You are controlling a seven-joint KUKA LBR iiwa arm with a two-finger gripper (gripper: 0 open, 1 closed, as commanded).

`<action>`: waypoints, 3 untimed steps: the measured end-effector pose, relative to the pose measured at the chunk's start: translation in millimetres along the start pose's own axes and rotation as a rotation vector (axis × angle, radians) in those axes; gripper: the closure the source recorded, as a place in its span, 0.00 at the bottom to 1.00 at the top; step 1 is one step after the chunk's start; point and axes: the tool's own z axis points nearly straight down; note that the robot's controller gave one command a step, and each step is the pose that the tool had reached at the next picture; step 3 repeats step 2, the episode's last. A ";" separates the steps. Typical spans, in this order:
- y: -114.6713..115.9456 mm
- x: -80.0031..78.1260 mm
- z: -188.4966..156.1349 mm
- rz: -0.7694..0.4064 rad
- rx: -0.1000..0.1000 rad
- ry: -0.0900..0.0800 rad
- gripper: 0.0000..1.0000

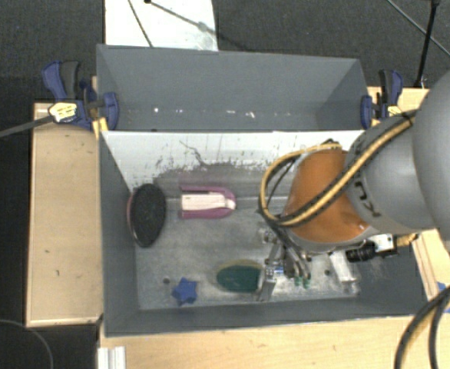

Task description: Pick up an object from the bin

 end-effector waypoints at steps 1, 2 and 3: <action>-4.9 -0.6 0.2 0.001 0.005 0.001 1.00; -1.5 6.2 -199.4 -0.054 0.002 -0.007 1.00; -1.5 6.2 -199.4 -0.054 0.002 -0.007 1.00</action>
Offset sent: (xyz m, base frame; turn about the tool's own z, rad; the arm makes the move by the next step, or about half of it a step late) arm 0.0000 0.0000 0.0000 0.0000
